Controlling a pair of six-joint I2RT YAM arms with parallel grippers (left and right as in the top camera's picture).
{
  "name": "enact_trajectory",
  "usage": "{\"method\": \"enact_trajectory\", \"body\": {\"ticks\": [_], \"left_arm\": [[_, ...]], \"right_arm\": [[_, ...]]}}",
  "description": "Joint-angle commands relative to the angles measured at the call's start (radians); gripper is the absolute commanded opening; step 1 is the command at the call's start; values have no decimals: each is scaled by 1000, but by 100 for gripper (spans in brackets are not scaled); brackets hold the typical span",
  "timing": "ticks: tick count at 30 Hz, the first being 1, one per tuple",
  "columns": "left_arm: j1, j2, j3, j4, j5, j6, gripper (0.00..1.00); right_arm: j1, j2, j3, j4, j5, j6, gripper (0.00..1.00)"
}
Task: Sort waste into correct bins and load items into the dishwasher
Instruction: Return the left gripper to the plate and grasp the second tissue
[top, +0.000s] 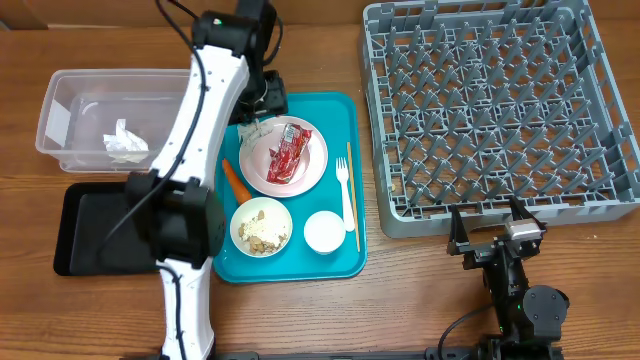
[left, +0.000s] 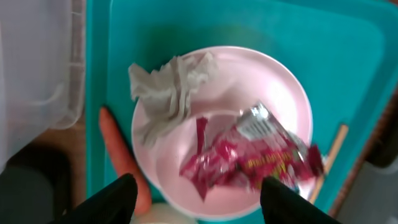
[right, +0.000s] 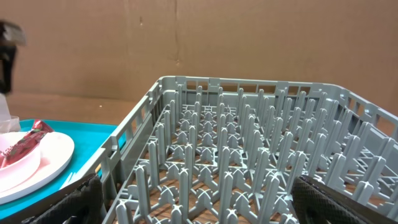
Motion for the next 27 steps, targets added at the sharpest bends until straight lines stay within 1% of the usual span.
{"method": "enact_trajectory", "body": {"ticks": [1, 7, 12, 15, 27], "left_arm": [[2, 59, -5, 22, -21, -31, 66], [2, 81, -5, 32, -68, -32, 71], [3, 81, -5, -3, -105, -32, 75], [2, 82, -5, -4, -93, -31, 76], [-1, 82, -5, -3, -133, -31, 76]], "right_arm": [[-6, -11, -11, 5, -5, 7, 100], [-6, -11, -11, 6, -5, 7, 100], [-6, -11, -11, 5, -5, 7, 100], [-6, -11, -11, 6, -5, 7, 100], [-6, -11, -11, 6, -5, 7, 100]]}}
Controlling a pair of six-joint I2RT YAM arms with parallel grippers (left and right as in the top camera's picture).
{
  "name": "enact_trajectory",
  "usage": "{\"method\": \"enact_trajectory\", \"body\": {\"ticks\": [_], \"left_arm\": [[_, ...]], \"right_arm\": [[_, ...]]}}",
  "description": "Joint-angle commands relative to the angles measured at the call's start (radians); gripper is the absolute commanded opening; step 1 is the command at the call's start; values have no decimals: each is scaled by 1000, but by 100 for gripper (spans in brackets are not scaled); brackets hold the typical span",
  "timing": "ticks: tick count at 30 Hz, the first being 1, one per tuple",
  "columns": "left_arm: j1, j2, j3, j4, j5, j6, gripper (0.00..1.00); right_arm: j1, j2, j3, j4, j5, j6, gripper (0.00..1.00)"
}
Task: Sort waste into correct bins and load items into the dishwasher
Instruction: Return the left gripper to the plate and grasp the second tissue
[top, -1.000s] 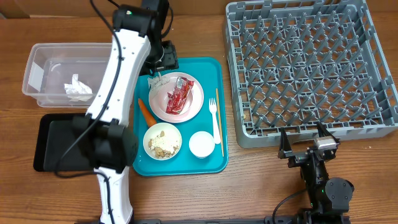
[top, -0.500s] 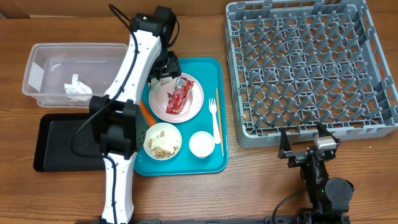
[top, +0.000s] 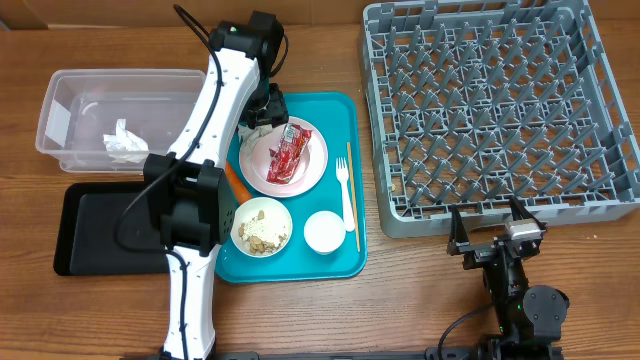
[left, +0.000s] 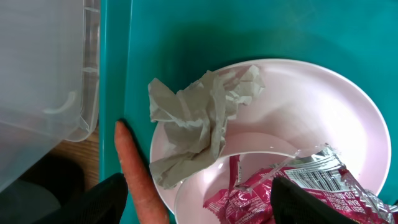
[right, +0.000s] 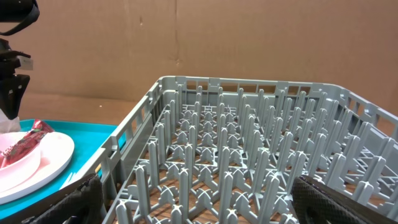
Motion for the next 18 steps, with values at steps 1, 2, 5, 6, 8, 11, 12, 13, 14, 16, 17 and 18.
{"method": "enact_trajectory", "body": {"ticks": [1, 2, 5, 6, 8, 11, 12, 13, 14, 16, 17, 18], "left_arm": [[0, -6, -2, 1, -27, -17, 76], [0, -6, -2, 0, -27, -17, 75], [-2, -6, -2, -2, -26, -18, 74], [-3, -6, -3, -2, -26, -18, 72], [-6, -6, -6, -2, -26, -18, 70], [-8, -6, -14, 2, -31, -18, 70], [-8, -6, -20, 3, -40, -19, 70], [-8, -6, -25, 3, -51, -26, 70], [-8, -6, -32, 6, -56, -26, 70], [-5, -6, -45, 13, -60, -26, 71], [-5, -6, -55, 20, -61, -26, 72], [-5, -6, -63, 25, -61, -26, 72]], "right_arm": [[-6, -11, -11, 5, -5, 7, 100], [-6, -11, -11, 5, -5, 7, 100], [-6, -11, -11, 5, -5, 7, 100], [-6, -11, -11, 5, -5, 7, 100], [-6, -11, -11, 5, -5, 7, 100], [-6, -11, -11, 5, -5, 7, 100], [-6, -11, -11, 5, -5, 7, 100], [-6, -11, -11, 5, -5, 7, 100], [-6, -11, -11, 5, -5, 7, 100], [-6, -11, -11, 5, -5, 7, 100], [-6, -11, -11, 5, -5, 7, 100], [-6, -11, -11, 5, -5, 7, 100]]}}
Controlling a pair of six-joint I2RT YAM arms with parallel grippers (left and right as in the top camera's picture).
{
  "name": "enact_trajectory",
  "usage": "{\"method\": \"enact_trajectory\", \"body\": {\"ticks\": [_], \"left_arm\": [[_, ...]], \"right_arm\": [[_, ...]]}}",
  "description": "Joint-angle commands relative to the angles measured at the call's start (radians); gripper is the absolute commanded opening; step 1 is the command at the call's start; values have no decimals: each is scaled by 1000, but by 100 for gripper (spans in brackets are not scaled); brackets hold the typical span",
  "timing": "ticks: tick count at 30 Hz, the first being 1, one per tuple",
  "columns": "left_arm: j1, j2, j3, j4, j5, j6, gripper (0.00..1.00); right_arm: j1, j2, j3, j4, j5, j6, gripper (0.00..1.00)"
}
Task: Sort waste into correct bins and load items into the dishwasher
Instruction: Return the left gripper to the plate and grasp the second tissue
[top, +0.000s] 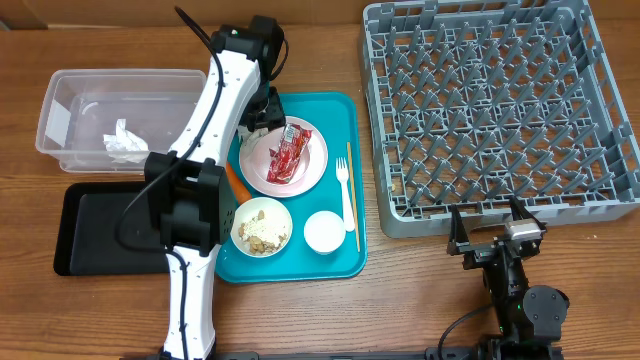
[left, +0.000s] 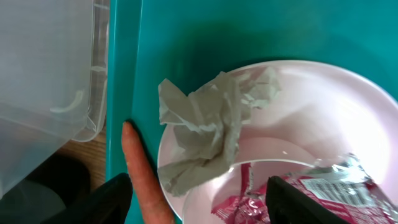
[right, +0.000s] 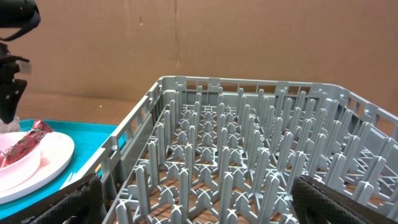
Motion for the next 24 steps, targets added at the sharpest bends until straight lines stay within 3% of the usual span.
{"method": "enact_trajectory", "body": {"ticks": [1, 24], "left_arm": [[-5, -6, -32, 14, -27, -14, 73], [-6, -6, -63, 71, -31, -40, 72]], "right_arm": [[-6, -11, -11, 5, -5, 7, 100], [-6, -11, -11, 5, -5, 7, 100]]}}
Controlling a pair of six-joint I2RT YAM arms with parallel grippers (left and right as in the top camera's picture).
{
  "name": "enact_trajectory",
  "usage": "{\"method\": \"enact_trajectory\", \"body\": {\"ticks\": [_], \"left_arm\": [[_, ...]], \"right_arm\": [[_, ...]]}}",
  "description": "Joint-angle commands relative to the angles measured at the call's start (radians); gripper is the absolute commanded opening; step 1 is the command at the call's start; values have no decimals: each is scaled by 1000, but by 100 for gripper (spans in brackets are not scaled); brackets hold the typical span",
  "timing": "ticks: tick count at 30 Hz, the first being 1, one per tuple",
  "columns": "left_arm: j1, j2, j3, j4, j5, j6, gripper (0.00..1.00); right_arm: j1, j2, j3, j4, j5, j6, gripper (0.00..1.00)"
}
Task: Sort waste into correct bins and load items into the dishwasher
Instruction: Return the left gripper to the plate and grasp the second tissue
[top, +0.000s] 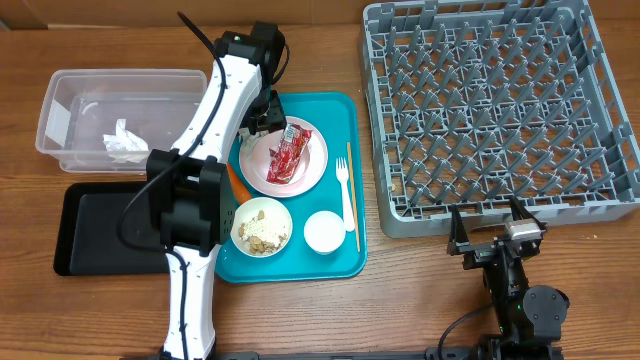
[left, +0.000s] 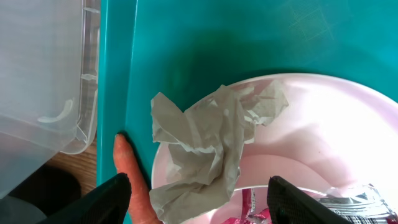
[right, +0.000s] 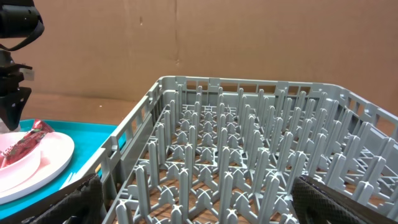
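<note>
A crumpled grey napkin (left: 208, 146) lies on the left rim of the pink plate (left: 323, 143), beside a red snack wrapper (top: 287, 152). My left gripper (left: 199, 202) hangs open just above the napkin, one fingertip (left: 102, 202) over the carrot (left: 132, 180). The teal tray (top: 338, 120) also holds a bowl of food scraps (top: 261, 227), a white cup (top: 324, 232), a white fork (top: 345, 190) and a chopstick (top: 352, 195). My right gripper (right: 199, 199) rests open by the near edge of the grey dish rack (top: 500, 105).
A clear plastic bin (top: 110, 115) with a crumpled paper (top: 124, 143) stands left of the tray. A black tray (top: 100, 230) lies in front of it. The left arm (top: 205, 130) reaches across the tray's left side.
The left gripper has shifted slightly, so the napkin sits more central between its open fingers. The right arm has not moved.
The left gripper hung open high over the pink plate with the napkin and wrapper both in view. It then stood lower and further left, over the napkin and the carrot. It stays open there now, holding nothing. The right arm has kept still.
</note>
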Motion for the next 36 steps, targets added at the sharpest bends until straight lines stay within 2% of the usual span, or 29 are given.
{"method": "enact_trajectory", "body": {"ticks": [1, 29, 33, 36], "left_arm": [[-6, -6, -5, 2, -22, -29, 72], [-7, -6, -57, 56, -29, -28, 73], [4, -6, -55, 58, -29, -28, 68], [12, -6, -55, 50, -29, -28, 57]], "right_arm": [[-6, -11, -11, 5, -5, 7, 100], [-6, -11, -11, 5, -5, 7, 100], [-6, -11, -11, 5, -5, 7, 100], [-6, -11, -11, 5, -5, 7, 100]]}}
